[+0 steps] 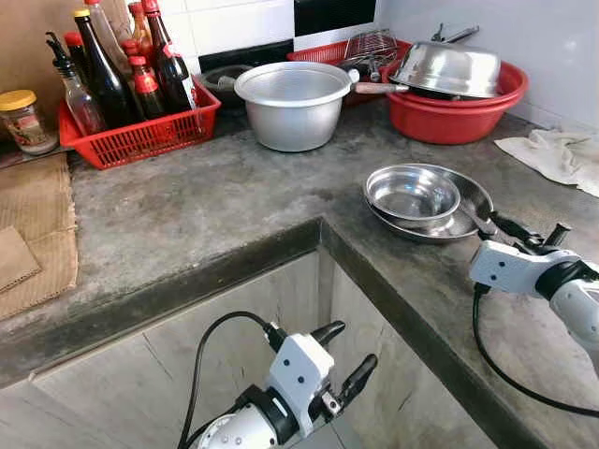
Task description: Kitchen organization
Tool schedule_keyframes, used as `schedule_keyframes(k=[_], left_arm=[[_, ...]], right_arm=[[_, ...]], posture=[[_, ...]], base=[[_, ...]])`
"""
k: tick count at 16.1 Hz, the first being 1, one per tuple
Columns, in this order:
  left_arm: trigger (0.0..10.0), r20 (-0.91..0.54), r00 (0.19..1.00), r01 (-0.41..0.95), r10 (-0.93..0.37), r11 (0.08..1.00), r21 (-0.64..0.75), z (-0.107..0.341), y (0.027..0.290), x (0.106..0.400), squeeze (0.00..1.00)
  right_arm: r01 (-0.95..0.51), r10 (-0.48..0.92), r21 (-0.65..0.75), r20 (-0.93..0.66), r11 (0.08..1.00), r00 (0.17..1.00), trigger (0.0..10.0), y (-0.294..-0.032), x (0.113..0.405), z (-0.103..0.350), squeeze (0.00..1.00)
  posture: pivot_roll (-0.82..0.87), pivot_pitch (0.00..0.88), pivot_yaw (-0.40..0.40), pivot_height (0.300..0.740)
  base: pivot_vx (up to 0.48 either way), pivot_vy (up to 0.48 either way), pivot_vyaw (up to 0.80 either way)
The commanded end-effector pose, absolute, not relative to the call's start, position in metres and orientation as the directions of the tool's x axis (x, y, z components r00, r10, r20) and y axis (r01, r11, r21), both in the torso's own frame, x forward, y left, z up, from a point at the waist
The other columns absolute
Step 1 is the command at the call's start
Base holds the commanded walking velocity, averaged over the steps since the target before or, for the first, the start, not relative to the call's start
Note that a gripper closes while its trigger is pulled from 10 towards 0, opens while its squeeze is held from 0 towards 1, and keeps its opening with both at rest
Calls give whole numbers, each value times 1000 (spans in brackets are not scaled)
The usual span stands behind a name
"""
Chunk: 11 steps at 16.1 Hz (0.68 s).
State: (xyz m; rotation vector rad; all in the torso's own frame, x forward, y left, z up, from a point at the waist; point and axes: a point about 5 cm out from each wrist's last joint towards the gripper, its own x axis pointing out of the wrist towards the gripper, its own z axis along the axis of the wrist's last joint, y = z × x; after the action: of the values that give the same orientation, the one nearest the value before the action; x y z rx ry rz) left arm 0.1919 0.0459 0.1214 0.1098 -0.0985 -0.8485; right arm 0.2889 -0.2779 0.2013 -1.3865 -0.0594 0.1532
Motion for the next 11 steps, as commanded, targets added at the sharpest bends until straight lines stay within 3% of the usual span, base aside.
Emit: schedule_keyframes(k=[1, 8, 11], left_arm=[[10000, 43, 658, 740, -751, 656, 149, 121, 46, 192, 0], [10000, 40, 662, 737, -749, 659, 152, 121, 46, 192, 0], [10000, 39, 662, 736, -748, 659, 152, 120, 46, 192, 0]], right_arm=[[-66, 148, -985, -43, 160, 988, 0, -278, 288, 203, 0], [-63, 149, -985, -39, 160, 988, 0, -278, 288, 204, 0], [-3, 90, -984, 13, 176, 996, 0, -286, 288, 209, 0]], posture=[[73, 112, -7, 740], [74, 112, -8, 740], [71, 102, -7, 740]], base=[[0, 0, 0], [0, 0, 0], [0, 0, 0]])
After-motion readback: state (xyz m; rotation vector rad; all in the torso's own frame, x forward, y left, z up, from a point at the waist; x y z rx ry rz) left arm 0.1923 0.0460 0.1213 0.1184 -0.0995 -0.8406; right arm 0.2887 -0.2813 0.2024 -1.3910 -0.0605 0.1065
